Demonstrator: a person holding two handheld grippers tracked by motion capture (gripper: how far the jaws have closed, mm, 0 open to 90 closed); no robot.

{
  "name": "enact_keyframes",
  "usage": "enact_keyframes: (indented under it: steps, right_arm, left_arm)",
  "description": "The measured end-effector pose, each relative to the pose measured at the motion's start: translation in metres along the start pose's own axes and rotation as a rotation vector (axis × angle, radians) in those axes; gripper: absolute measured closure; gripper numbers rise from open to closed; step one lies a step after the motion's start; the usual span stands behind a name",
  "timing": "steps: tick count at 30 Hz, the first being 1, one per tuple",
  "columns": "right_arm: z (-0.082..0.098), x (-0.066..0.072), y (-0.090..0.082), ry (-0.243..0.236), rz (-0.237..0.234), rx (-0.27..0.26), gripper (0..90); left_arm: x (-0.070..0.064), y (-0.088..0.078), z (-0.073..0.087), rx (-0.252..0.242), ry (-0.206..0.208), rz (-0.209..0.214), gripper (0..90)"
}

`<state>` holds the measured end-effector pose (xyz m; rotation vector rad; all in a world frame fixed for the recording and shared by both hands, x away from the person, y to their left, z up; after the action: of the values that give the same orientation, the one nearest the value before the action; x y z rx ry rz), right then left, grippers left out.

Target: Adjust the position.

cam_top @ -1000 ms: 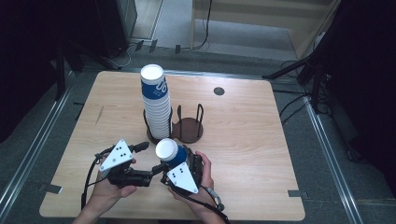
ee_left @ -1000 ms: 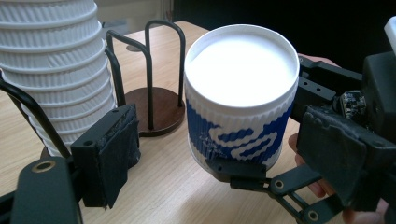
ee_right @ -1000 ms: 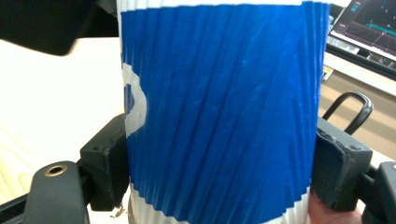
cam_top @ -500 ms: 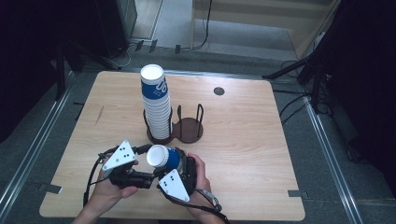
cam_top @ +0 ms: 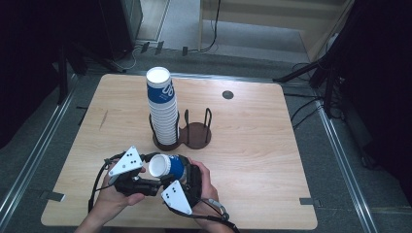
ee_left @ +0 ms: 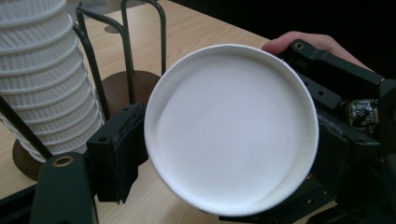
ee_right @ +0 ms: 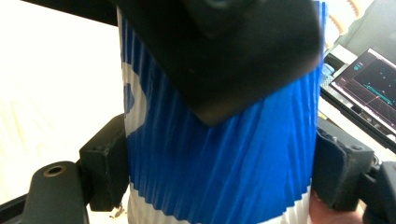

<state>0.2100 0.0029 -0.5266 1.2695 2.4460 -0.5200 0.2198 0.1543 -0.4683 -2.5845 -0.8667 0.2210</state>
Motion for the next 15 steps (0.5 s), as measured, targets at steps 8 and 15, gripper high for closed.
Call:
enact_keyframes:
  steps: [8, 15]
  right_arm:
    - [0.0004, 0.0009, -0.0003, -0.026, 0.002, 0.003, 19.1]
    - [0.0022, 0.0017, 0.0021, -0.029, -0.002, 0.028, 17.0]
  left_arm:
    - [-0.0011, -0.0009, -0.0004, 0.015, 0.005, 0.011, 26.0]
    - [-0.0015, 0.0028, 0.0006, 0.032, -0.006, 0.001, 27.3]
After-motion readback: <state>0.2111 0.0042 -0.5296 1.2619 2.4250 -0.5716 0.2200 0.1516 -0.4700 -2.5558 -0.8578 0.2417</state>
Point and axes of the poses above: each handheld gripper's, and its own axes: y roughly forward along the jaws, z roughly out of its underside, x roughly to its left, the point moved 2 cm from there along y, roughly forward along the jaws, and after that the axes turned 6 degrees about y, right-handed, at the moved point
